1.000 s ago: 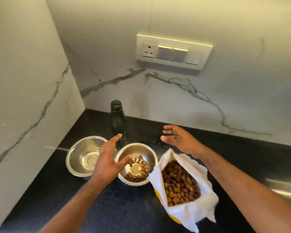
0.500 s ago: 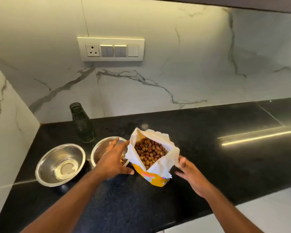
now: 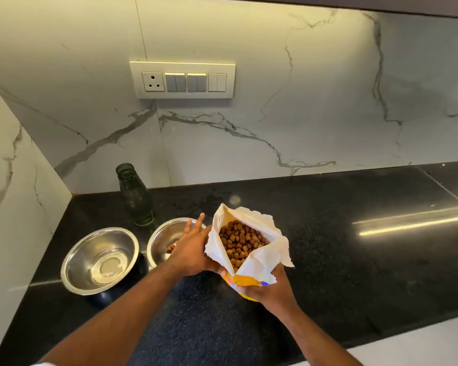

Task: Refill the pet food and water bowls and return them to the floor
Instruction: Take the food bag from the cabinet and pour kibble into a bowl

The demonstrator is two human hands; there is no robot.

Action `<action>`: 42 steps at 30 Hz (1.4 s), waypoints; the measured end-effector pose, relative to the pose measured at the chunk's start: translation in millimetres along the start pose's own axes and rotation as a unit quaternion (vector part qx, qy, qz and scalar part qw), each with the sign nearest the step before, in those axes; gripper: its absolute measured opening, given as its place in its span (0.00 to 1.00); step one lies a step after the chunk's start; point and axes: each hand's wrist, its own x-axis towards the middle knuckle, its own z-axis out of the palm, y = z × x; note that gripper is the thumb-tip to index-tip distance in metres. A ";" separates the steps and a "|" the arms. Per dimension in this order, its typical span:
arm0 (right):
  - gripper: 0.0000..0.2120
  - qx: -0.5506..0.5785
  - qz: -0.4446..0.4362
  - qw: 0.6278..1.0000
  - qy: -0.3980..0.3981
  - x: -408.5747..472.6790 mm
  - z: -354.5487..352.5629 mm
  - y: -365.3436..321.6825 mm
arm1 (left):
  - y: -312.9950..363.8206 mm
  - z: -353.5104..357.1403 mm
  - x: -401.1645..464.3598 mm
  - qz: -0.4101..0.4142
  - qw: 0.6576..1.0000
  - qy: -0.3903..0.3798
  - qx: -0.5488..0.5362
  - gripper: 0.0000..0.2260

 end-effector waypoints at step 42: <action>0.44 -0.408 -0.231 0.848 -0.247 88.5 -106.2 -135.0 | 100.1 87.9 -34.0 -0.123 0.682 0.227 -0.685 0.36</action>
